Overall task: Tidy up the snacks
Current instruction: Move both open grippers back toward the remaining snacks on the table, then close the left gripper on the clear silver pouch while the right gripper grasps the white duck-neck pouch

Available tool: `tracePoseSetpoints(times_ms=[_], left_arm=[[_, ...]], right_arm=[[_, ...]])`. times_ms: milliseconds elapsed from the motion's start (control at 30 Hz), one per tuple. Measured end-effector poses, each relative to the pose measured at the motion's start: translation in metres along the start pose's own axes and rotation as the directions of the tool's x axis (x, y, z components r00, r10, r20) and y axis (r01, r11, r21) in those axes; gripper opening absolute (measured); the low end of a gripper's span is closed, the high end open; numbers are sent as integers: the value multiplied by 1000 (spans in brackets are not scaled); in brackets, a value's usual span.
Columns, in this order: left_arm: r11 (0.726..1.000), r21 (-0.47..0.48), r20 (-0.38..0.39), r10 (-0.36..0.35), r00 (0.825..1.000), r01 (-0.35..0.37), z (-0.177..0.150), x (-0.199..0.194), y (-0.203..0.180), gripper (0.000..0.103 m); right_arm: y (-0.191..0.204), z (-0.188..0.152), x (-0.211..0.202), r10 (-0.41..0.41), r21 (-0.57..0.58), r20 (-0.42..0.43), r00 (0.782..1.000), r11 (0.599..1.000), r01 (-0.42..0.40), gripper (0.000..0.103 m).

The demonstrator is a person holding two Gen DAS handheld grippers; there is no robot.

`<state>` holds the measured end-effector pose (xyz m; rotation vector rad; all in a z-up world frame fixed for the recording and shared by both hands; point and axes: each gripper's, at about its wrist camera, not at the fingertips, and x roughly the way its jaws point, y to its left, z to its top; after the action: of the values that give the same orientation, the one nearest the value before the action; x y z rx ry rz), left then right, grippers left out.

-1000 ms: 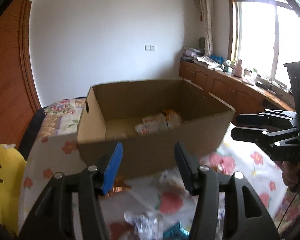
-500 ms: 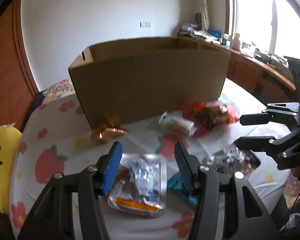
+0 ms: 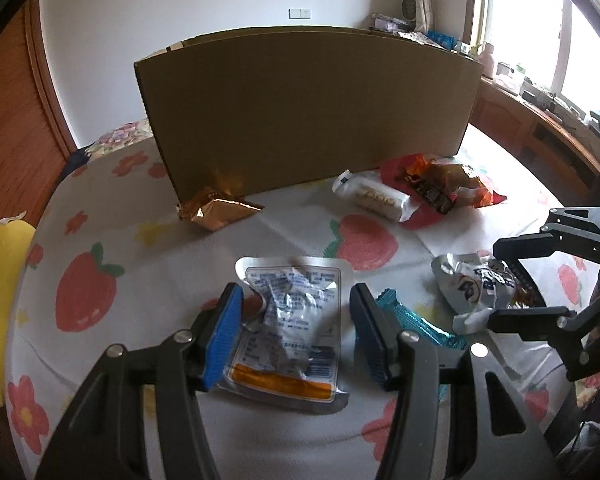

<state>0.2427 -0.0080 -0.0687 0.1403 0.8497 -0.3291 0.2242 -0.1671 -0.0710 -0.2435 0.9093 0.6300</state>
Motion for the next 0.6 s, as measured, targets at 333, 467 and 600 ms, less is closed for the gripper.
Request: tracePoseSetpoints(times_ms=[333,467,600], left_arm=[[1000,12,-9,22,1000,-22,0,2,-2,58],[1000,13,-13,24,1000,-24,0,4,-2,60],[999,22,-14,33,999,-32,1,5,-3,62]], right_arm=[[3,3,12,-48,-50,-10,999,998,47,71],[3,2,13,-50,-47,-4,999,998,49,74],[2,0,11,-47,-44,0,999,998,47,74]])
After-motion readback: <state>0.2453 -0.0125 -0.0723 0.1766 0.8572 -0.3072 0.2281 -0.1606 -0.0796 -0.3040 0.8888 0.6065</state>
